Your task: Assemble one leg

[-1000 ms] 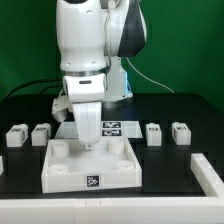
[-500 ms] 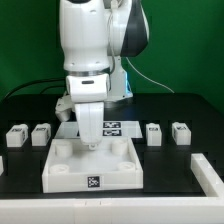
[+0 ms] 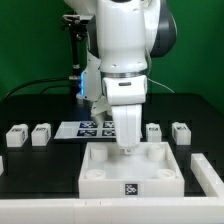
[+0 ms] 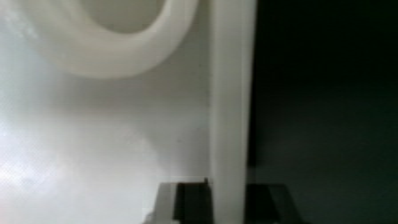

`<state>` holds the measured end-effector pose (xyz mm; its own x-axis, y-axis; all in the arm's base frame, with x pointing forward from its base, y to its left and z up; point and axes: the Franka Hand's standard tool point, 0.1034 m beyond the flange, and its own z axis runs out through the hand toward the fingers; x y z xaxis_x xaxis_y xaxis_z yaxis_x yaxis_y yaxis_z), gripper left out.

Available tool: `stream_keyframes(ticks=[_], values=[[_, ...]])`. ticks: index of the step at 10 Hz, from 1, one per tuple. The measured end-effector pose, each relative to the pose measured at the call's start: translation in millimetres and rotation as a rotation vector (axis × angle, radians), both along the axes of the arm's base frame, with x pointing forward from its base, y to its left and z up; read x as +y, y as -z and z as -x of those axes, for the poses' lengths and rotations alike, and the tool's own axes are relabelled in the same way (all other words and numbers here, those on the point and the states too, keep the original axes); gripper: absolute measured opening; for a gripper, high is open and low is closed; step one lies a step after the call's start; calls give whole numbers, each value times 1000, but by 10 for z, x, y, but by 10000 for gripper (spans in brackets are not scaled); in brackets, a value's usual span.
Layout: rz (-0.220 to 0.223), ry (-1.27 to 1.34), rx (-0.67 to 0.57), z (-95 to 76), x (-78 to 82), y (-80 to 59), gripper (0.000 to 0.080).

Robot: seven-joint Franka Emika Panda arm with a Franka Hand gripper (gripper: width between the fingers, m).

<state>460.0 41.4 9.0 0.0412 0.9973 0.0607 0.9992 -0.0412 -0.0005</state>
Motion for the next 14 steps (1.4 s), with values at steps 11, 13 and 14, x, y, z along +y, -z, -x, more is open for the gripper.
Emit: stream_keyframes(ticks=[11,13,14], values=[[-25,-13,-34,-285,211,-4,125],[-25,-12,-34,-285,211,-4,446],[-25,-8,-34,-285,214,-5,446]])
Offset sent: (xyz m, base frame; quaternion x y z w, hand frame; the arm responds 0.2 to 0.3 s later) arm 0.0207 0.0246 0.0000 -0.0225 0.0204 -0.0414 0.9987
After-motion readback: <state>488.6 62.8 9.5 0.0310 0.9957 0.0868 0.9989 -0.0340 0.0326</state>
